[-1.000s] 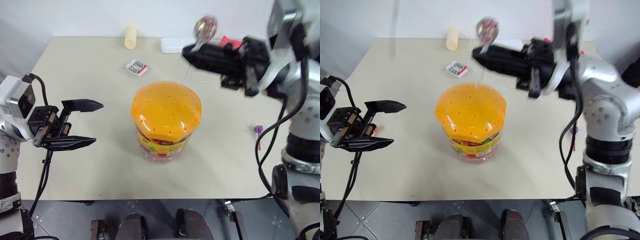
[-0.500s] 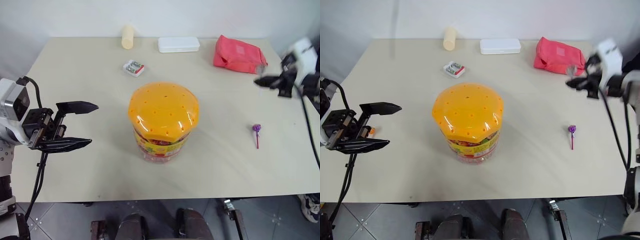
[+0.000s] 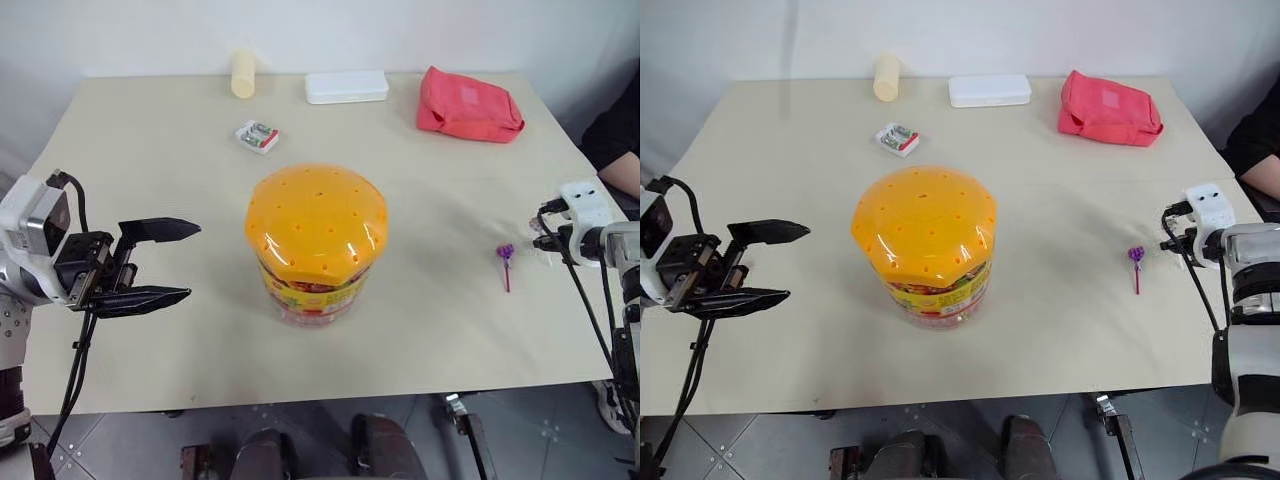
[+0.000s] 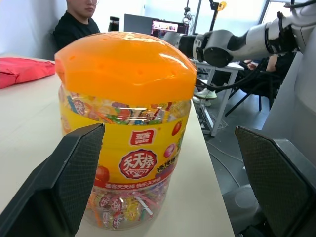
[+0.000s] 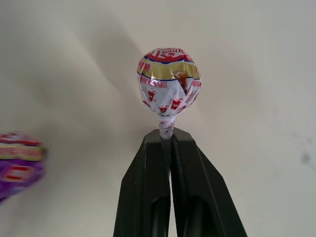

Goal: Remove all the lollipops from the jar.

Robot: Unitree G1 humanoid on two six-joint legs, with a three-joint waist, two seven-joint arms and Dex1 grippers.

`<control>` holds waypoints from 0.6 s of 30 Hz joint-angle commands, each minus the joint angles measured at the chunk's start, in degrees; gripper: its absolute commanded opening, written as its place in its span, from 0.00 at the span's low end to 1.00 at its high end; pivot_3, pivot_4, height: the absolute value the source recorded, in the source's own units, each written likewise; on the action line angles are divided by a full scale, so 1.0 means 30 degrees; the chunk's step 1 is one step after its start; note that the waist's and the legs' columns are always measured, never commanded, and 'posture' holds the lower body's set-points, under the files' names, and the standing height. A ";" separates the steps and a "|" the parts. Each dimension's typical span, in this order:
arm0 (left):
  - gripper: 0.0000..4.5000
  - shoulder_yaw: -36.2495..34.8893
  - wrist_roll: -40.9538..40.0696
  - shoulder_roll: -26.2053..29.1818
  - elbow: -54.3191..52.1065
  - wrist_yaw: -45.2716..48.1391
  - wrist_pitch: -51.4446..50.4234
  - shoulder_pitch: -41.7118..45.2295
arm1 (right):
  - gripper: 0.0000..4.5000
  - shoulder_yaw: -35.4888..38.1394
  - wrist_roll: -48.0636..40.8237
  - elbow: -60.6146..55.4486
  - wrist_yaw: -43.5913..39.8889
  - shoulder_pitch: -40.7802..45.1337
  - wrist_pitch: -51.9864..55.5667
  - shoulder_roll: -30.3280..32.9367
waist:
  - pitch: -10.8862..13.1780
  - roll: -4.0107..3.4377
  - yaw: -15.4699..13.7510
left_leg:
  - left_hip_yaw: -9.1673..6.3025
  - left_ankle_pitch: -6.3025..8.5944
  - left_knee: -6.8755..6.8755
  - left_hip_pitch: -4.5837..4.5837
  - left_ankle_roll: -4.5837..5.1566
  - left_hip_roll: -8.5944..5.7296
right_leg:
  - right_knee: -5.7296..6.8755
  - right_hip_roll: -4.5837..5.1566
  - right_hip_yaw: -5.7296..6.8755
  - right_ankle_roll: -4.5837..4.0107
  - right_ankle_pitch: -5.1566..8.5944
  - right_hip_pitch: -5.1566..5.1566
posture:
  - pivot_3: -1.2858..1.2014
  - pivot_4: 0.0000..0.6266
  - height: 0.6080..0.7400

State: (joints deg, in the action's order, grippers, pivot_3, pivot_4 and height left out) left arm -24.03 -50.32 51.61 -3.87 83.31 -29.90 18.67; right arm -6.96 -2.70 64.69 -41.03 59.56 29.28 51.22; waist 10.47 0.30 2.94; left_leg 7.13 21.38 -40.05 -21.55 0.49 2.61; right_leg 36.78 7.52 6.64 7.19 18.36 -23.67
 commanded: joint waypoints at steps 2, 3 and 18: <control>1.00 -0.0547 -0.0238 0.0517 -0.0491 -0.0225 -0.0312 -0.0436 | 0.23 0.0698 0.0574 0.0425 -0.0404 0.0136 -0.0287 0.0513 | -0.0002 -0.0003 0.0046 | 0.0001 0.0000 0.0002 0.0001 0.0000 0.0000 | -0.0001 0.0000 -0.0002 0.0000 0.0000 0.0000 | 0.52 0.24 1.00; 1.00 -0.0520 -0.0224 0.0562 -0.0486 -0.0395 -0.0448 -0.0494 | 0.31 0.0782 0.0640 0.0341 -0.0529 0.0127 -0.0239 0.0555 | -0.0002 -0.0003 0.0061 | -0.0002 0.0000 0.0002 0.0001 -0.0001 0.0003 | 0.0000 -0.0004 0.0000 0.0000 0.0000 0.0001 | 0.52 0.24 1.00; 1.00 -0.0743 0.1008 0.0149 -0.0206 -0.4381 -0.1185 -0.1742 | 0.99 0.5419 -0.4497 -1.3140 -0.7438 -0.6725 0.2034 0.2408 | -0.0002 -0.0021 -0.0149 | -0.0049 0.0001 0.0000 0.0002 0.0000 0.0013 | -0.0002 -0.0004 -0.0012 0.0001 0.0000 -0.0002 | 0.52 0.24 1.00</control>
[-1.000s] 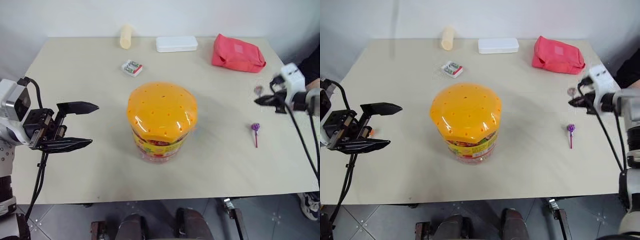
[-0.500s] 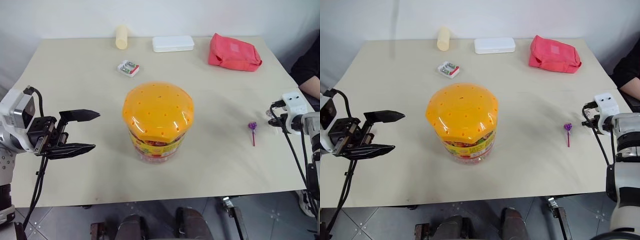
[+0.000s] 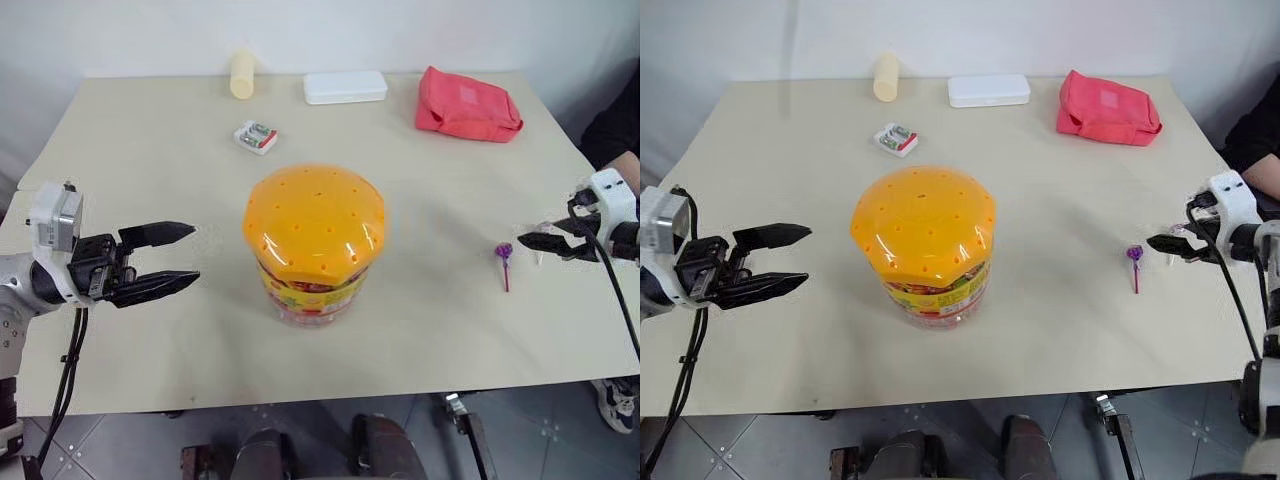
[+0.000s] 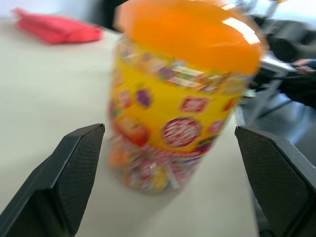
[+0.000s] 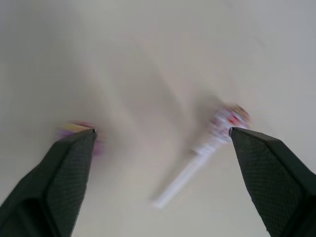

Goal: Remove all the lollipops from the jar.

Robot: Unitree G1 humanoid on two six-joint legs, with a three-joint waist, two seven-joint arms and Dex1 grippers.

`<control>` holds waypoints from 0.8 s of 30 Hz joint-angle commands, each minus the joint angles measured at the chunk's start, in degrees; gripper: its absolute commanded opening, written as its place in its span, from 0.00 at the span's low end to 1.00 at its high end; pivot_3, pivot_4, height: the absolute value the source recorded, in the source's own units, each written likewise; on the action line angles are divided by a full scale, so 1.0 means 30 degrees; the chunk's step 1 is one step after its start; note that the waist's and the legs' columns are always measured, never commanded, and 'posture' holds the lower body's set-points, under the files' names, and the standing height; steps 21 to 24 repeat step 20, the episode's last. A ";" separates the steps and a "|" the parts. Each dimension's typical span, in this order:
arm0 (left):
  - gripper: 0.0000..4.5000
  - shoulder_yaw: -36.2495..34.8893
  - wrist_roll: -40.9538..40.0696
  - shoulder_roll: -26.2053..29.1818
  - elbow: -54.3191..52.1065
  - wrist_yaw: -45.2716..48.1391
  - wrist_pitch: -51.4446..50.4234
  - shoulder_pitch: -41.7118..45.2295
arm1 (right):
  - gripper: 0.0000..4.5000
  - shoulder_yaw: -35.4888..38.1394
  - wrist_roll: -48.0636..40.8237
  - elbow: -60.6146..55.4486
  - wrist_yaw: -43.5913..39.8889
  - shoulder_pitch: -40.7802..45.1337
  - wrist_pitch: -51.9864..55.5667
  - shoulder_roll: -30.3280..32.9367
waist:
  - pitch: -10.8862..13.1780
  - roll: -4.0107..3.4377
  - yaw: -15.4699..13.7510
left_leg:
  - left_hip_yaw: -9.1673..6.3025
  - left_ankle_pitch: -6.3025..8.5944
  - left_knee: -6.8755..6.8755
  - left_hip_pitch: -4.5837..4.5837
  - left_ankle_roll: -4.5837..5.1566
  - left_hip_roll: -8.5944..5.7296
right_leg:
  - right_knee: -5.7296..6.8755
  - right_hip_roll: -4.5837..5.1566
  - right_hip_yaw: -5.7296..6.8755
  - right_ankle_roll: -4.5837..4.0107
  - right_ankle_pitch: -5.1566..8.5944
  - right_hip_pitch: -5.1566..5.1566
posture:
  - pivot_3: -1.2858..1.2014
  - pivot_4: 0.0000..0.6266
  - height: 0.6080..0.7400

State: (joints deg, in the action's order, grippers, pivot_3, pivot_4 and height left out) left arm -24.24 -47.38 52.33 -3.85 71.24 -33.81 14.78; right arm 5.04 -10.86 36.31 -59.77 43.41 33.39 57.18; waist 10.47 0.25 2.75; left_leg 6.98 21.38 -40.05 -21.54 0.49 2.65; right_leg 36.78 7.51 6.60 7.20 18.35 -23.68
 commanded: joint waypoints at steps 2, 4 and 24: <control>1.00 -0.0844 -0.0183 -0.0485 -0.0313 -0.1334 -0.0389 -0.0932 | 0.99 0.3215 -0.4547 -0.8144 -0.2244 -0.3644 0.1336 -0.0372 | -0.0002 -0.0004 -0.0296 | -0.0001 0.0000 -0.0006 0.0013 0.0001 -0.0006 | 0.0014 0.0001 -0.0008 0.0000 0.0000 0.0003 | 0.52 0.24 1.00; 1.00 -0.1026 -0.0304 -0.0808 -0.0467 -0.2107 -0.0697 -0.1367 | 0.99 0.4551 -0.7004 -1.1907 -0.3076 -0.5596 0.1521 -0.1323 | -0.0003 -0.0005 -0.0427 | -0.0021 0.0001 -0.0008 0.0035 0.0001 0.0002 | 0.0015 -0.0009 -0.0027 0.0000 0.0000 0.0007 | 0.52 0.24 1.00; 1.00 -0.2203 0.0156 -0.3501 -0.2568 -0.3713 0.1736 -0.5513 | 0.99 0.0876 -0.4645 -1.4337 0.0302 -1.0910 -0.3047 -0.6121 | -0.0042 0.0060 -0.0895 | 0.0010 0.0025 -0.0058 0.0078 -0.0009 -0.0017 | -0.0001 -0.0005 -0.0025 0.0010 -0.0007 0.0080 | 0.52 0.24 1.00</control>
